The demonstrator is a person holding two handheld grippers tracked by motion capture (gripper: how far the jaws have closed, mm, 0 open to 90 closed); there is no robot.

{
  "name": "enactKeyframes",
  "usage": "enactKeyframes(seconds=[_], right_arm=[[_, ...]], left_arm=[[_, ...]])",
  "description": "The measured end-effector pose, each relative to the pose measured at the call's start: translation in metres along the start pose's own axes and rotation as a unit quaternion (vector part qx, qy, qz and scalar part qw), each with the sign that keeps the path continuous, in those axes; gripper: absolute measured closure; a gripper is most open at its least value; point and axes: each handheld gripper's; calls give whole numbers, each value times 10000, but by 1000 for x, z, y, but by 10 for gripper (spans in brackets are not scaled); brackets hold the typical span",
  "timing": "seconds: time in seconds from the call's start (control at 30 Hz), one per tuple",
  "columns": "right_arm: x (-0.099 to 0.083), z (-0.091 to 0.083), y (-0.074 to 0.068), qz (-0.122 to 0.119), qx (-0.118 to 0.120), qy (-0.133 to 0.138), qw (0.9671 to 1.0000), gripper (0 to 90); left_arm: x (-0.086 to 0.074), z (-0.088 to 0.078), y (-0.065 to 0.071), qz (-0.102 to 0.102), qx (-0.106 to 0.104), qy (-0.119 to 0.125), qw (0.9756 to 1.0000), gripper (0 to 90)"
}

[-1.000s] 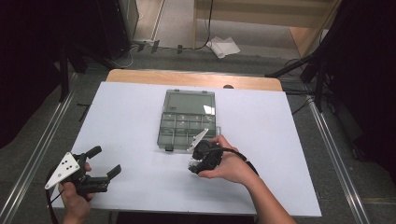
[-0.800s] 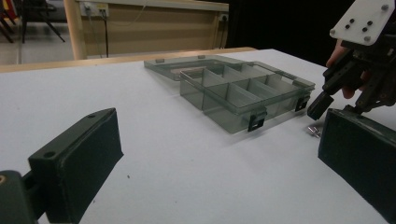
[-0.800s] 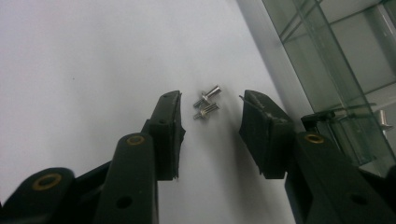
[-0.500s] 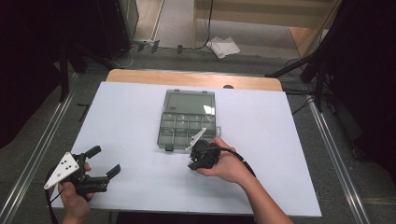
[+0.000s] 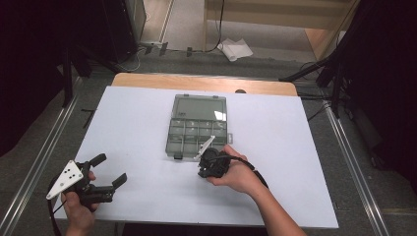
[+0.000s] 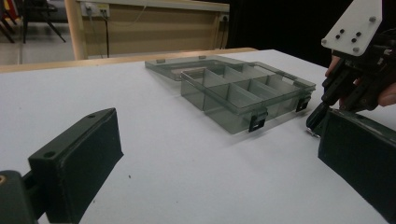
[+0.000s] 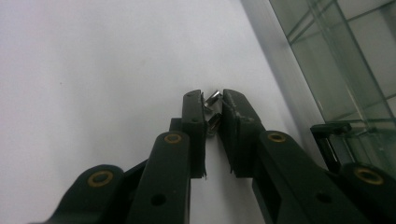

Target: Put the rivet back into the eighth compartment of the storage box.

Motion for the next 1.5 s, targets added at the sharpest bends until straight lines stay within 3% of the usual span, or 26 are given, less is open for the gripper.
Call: enactKeyframes(seconds=[0.63,1.5], right_arm=[[-2,-6,3,44,164,42,9998,827],[-4,-27,10,71,132,155,9998,836]], left_arm=[[0,0,0,-11,0,9,10000,0],[0,0,1,10,1,5,10000,0]])
Point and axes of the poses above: each handheld gripper's, and its own axes: z roughly forward along the jaws, x roughly out of its top, y roughly to its right, and after that the axes turned 5 degrees about z, right-handed
